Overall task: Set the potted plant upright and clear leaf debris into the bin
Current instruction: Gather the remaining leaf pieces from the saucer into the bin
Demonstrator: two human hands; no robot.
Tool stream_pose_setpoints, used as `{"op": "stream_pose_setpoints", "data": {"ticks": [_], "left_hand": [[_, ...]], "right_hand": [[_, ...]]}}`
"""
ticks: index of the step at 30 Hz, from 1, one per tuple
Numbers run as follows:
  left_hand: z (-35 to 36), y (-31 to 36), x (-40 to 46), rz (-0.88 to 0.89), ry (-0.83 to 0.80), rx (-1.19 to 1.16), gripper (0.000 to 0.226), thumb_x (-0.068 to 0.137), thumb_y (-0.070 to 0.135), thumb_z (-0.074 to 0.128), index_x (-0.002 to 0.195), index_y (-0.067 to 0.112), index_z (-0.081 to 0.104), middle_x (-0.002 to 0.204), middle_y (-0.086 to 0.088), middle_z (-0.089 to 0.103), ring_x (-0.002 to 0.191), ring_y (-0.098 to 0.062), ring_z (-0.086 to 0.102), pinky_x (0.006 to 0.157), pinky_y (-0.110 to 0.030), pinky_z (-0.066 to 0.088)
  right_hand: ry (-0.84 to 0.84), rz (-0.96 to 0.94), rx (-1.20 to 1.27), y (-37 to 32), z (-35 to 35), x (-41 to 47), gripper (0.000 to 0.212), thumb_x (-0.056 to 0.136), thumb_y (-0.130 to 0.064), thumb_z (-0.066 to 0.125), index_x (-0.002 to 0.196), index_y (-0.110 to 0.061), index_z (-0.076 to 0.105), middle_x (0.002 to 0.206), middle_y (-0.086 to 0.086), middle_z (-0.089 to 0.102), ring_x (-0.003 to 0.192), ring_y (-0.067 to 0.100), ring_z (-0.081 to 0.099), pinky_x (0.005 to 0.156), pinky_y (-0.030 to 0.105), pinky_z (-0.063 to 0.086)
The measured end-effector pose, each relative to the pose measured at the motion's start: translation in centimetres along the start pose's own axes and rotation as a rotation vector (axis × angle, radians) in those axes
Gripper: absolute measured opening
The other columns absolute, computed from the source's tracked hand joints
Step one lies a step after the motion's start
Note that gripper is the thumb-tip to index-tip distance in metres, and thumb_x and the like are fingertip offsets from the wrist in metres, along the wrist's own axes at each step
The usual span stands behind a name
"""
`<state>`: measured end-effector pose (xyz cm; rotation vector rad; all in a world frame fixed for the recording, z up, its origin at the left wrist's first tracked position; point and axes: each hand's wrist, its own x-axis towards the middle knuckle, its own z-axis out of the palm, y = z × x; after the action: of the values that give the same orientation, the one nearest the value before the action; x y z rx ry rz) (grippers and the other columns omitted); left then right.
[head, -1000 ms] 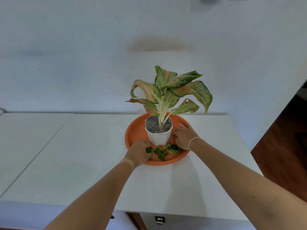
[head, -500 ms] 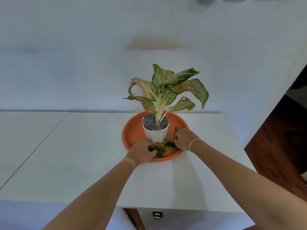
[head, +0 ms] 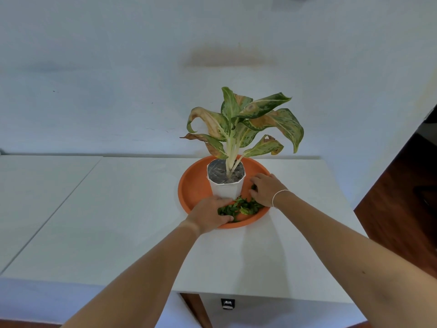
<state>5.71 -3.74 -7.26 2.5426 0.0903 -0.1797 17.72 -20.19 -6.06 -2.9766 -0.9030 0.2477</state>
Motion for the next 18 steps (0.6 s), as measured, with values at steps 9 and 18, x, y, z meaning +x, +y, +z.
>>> {"op": "stream_pose_setpoints", "data": {"ticks": [9,18], "left_hand": [[0.3,0.0,0.5,-0.008,-0.005,0.048,0.045,0.088,0.023,0.063,0.133,0.02,0.056,0.133,-0.003,0.052,0.123,-0.019,0.048,0.106,-0.026,0.036],[0.7,0.4,0.4,0.01,0.073,0.092,0.029,0.089,0.011,0.06,0.116,0.015,0.069,0.125,-0.006,0.061,0.113,-0.022,0.056,0.099,-0.026,0.046]], "right_hand": [[-0.08,0.014,0.08,-0.6,0.1,-0.8,0.048,0.098,-0.043,0.032,0.112,-0.011,0.065,0.122,0.008,0.06,0.117,0.026,0.053,0.11,0.037,0.027],[-0.182,-0.009,0.228,-3.2,0.0,-3.6,0.056,0.085,-0.042,0.062,0.136,-0.024,0.051,0.13,0.005,0.057,0.116,0.024,0.055,0.097,0.035,0.048]]}}
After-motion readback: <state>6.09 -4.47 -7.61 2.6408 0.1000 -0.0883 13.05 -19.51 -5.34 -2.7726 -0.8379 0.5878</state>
